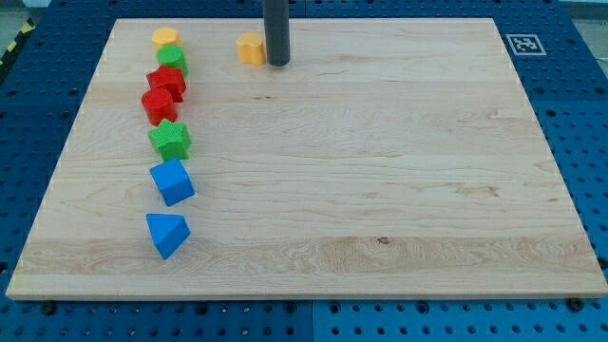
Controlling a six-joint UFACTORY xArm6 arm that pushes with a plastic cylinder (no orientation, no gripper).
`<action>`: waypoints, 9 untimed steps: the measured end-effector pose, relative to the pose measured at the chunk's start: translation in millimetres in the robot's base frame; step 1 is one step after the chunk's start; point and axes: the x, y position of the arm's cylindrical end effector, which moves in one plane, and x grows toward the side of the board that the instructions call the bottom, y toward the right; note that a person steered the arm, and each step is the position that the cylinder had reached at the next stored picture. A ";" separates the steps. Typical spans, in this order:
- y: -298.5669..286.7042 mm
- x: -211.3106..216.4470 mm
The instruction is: Slide the yellow heart closer to the yellow hexagon
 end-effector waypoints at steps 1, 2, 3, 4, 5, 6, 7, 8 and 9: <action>-24.6 -4.1; -45.0 -15.5; -63.9 -29.8; -71.8 -34.0; -71.8 -34.0; -51.5 -35.2; -45.2 -51.3; -50.9 -51.3; -71.8 -51.7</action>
